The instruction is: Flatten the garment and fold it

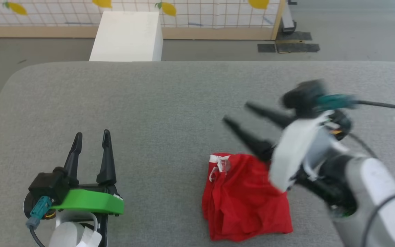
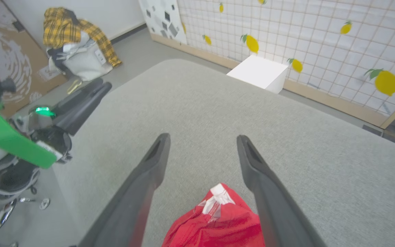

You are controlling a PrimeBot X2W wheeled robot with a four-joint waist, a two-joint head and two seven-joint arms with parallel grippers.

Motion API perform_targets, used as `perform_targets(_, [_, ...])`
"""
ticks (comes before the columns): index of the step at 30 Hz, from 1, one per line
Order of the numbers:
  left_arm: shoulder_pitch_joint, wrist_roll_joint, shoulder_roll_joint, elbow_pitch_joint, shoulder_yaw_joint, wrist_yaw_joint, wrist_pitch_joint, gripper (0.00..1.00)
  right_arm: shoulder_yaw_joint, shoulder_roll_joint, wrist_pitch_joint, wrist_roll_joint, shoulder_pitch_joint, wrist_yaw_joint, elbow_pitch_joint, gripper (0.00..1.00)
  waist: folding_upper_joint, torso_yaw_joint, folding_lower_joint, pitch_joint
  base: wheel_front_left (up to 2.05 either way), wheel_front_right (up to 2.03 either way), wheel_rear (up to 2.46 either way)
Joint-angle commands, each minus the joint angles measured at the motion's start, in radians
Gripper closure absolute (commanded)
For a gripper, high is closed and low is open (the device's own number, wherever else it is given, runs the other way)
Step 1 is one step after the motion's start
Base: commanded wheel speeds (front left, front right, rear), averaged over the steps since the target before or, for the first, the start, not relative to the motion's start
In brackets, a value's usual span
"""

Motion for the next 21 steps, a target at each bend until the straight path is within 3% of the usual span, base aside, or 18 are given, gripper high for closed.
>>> perform_targets(1, [0.013,0.003,-0.002,0.003,0.000,-0.004,-0.005,0.00,-0.028,-0.005,-0.047,-0.012,0.017,-0.001,-0.014,0.00,0.0000,-0.016,0.0000,-0.012,0.00,0.00,0.00])
perform_targets(13, [0.021,0.009,-0.002,0.005,0.010,-0.004,-0.005,0.00,-0.372,-0.009,-0.613,-0.115,0.214,-0.001,-0.013,0.00,0.0000,-0.040,0.0000,-0.021,0.00,0.00,0.00])
perform_targets(21, [0.029,0.018,-0.002,0.018,0.008,0.001,-0.005,0.00,-0.481,0.005,-0.830,-0.179,0.353,-0.001,0.119,0.00,0.0000,-0.031,0.0000,-0.032,0.00,0.00,0.00])
